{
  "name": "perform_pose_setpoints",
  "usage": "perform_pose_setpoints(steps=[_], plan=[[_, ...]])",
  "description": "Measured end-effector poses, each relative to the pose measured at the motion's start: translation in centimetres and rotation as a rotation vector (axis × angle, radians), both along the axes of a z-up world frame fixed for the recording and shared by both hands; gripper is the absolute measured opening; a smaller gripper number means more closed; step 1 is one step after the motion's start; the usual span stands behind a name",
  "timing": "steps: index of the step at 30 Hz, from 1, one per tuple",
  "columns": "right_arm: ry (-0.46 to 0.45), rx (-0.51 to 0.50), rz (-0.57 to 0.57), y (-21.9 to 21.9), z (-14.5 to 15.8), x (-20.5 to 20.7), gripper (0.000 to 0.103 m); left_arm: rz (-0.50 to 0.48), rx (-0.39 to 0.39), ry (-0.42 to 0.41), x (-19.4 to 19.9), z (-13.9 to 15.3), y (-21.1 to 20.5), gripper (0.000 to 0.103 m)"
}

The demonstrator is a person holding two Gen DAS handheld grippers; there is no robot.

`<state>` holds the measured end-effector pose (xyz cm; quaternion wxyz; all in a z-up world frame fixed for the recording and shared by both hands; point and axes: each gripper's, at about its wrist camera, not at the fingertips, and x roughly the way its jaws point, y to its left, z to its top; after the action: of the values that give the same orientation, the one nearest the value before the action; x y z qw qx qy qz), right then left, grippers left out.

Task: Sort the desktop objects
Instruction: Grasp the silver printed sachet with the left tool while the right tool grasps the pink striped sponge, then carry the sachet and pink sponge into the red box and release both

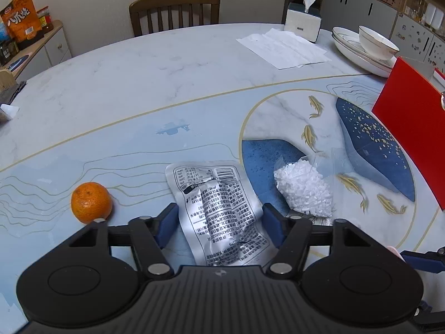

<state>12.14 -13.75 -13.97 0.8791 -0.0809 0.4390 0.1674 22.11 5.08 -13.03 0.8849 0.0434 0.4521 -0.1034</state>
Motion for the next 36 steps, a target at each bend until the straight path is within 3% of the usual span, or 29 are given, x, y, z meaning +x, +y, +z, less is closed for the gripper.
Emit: perform_pose_setpoints(steps=[22, 36], plan=[[-0.056, 0.058, -0.092, -4.5, 3.4, -1.7, 0.040, -0.028, -0.081, 0.010, -5.0, 2.7, -1.1, 0.060], [-0.129, 0.140, -0.170, -9.2, 7.8, -2.2, 0.040, -0.166, -0.121, -0.060, -8.1, 7.3, -6.3, 0.060]])
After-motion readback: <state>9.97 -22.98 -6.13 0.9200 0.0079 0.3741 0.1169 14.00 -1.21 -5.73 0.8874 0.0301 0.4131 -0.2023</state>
